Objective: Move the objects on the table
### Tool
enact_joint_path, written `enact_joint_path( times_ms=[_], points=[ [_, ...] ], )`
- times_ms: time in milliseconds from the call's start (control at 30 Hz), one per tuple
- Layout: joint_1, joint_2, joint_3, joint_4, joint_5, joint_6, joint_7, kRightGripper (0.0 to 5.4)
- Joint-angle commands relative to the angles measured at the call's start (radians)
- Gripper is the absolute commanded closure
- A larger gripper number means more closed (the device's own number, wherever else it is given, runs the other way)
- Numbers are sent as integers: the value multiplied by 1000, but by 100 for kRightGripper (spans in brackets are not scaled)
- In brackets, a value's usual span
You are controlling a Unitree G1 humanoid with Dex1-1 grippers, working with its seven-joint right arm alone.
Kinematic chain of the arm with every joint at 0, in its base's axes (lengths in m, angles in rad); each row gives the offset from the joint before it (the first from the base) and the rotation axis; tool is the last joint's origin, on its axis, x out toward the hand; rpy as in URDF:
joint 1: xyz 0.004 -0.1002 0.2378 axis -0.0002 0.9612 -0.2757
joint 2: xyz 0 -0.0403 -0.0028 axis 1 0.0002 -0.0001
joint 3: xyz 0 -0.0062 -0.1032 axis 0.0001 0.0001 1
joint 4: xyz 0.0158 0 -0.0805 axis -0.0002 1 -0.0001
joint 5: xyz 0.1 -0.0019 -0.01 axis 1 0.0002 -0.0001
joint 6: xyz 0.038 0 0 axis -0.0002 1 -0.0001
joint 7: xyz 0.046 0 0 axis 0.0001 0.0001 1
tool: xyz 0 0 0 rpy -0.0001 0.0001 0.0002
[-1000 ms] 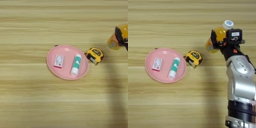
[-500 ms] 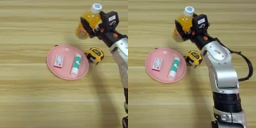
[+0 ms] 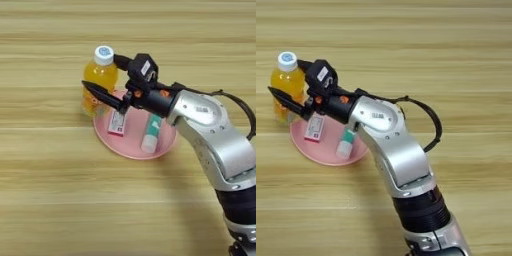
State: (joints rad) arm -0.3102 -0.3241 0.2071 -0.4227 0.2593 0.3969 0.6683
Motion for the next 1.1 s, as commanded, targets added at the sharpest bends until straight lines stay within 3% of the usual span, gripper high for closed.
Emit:
enact_joint_path(
  times_ms=[33, 267, 400, 700, 1100],
  points=[
    [-74, -7, 1, -16, 42, -78, 77, 191],
    [-42, -11, 46, 17, 87, -95, 230, 192],
    [-23, -12, 62, 87, 81, -140, 298, 192],
    [2, 2, 83, 216, 73, -270, 403, 192],
    [-8, 37, 127, 340, 5, -408, 458, 192]
  ],
)
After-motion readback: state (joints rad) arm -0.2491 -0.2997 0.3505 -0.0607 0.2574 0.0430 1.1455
